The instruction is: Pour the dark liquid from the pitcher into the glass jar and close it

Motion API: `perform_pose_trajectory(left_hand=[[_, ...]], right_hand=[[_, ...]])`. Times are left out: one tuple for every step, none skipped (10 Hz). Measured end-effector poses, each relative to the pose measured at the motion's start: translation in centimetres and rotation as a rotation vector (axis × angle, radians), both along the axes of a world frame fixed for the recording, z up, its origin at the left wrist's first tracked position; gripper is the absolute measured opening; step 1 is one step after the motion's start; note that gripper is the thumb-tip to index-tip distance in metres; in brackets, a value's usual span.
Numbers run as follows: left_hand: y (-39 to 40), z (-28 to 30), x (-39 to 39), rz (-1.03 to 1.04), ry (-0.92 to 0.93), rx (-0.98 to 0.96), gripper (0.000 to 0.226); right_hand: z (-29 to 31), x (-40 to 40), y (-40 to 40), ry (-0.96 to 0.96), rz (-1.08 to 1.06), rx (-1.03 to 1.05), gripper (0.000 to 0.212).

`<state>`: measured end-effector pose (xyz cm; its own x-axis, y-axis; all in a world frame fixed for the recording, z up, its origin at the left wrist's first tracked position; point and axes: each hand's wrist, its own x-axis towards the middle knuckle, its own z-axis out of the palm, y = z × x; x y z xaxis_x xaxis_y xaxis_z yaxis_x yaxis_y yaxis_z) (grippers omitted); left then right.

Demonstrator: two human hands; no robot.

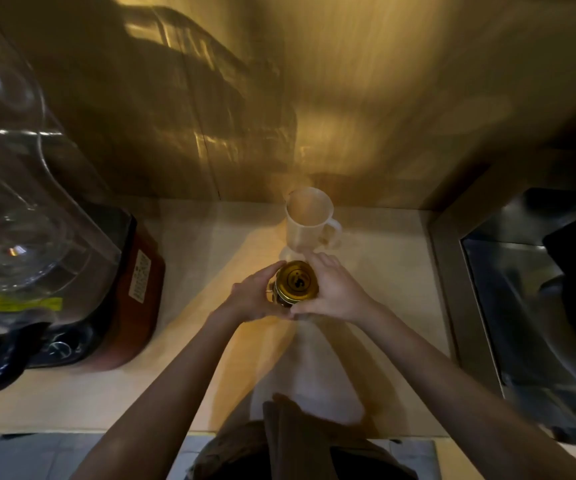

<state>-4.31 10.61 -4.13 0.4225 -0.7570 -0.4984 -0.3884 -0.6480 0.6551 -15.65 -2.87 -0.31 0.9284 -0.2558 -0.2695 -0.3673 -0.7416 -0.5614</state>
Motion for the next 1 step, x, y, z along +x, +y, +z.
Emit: perform_pose_trajectory(left_hand=[[-0.70, 2.81, 1.50, -0.066, 0.020, 0.055, 0.108]], right_hand=[[1.29, -0.42, -0.05, -0.089, -0.187, 0.168, 0.097]])
